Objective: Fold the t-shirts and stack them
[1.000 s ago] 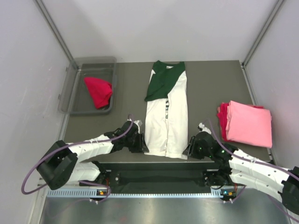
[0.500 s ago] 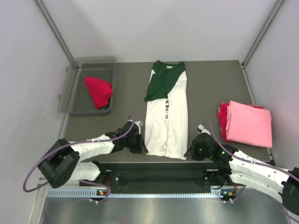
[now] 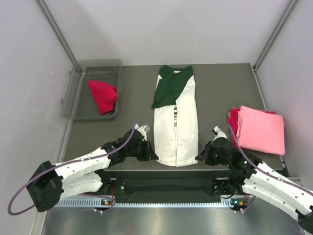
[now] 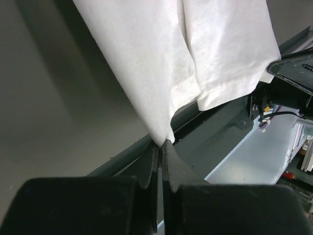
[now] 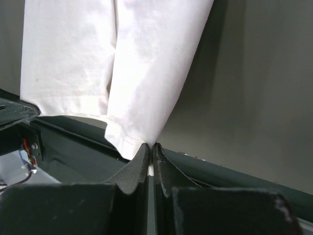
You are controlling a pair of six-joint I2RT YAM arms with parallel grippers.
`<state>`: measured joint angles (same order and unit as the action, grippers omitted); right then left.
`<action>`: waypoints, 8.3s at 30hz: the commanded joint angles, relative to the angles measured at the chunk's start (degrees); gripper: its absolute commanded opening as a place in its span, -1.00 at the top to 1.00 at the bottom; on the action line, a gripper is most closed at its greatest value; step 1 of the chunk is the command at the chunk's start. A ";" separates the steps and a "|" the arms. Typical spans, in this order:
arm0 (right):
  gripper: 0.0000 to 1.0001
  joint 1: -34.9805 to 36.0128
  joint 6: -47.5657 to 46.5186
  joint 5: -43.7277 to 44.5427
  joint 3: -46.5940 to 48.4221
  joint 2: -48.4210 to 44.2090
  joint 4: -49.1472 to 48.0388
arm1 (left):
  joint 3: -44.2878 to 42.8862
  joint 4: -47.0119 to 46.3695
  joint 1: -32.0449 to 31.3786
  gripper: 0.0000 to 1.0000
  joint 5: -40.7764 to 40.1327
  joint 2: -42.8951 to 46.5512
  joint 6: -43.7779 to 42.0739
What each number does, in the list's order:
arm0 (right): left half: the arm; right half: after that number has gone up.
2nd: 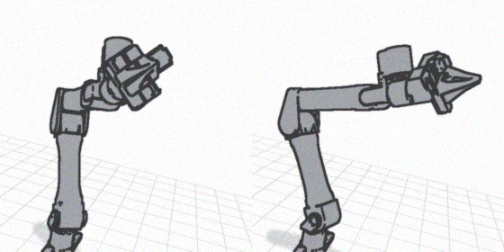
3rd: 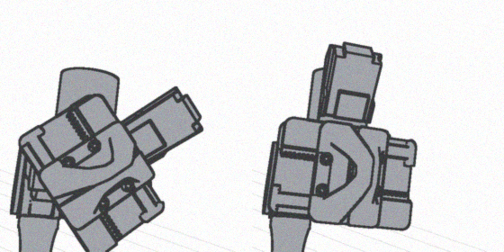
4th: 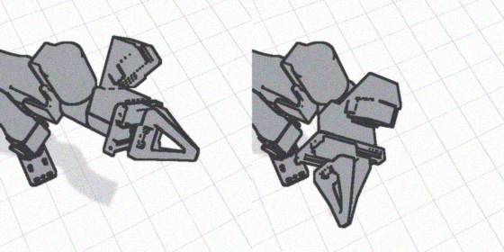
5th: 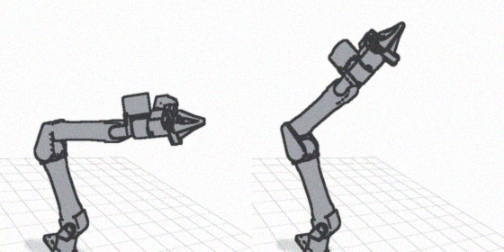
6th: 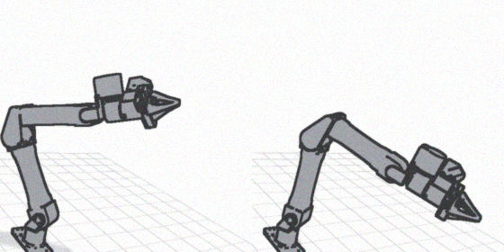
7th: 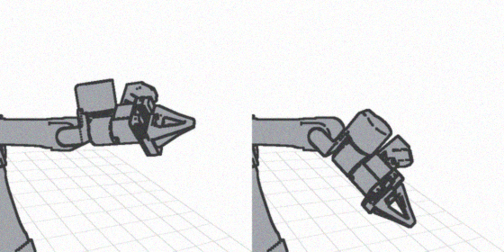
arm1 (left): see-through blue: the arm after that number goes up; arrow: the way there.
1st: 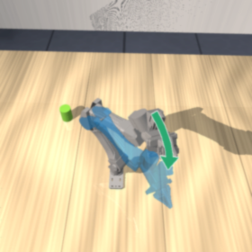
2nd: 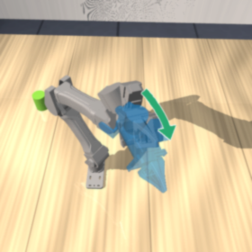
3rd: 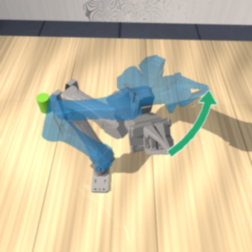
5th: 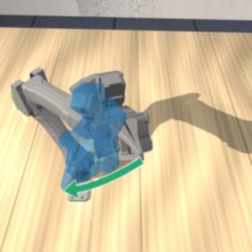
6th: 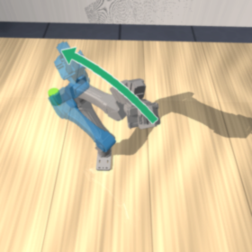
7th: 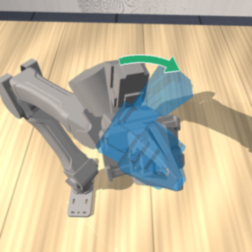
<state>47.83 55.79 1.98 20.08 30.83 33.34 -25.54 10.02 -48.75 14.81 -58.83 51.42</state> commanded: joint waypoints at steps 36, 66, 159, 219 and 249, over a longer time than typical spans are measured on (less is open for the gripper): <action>1.00 -36.76 -27.05 -19.11 59.11 70.50 -12.51 | -59.71 0.70 31.70 1.00 16.04 -54.55 -7.91; -0.59 -40.19 -26.17 -19.56 47.47 64.99 -20.68 | -56.31 2.55 33.99 -0.62 8.40 -47.55 -14.32; 1.00 -32.37 -23.01 -26.94 3.47 5.66 1.80 | -6.80 12.12 14.04 1.00 8.13 3.34 -9.59; -0.50 -38.96 -30.13 -16.68 44.98 62.71 -29.28 | -45.43 -5.07 33.46 -0.97 -2.76 -40.24 -18.55; -0.76 -37.99 -28.46 -24.74 41.44 76.74 -39.85 | -37.56 -20.65 31.17 -0.88 2.33 -50.68 -16.52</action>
<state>9.06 27.09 -22.11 58.35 105.30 -5.15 -61.32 -7.55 -17.52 17.72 -107.98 35.44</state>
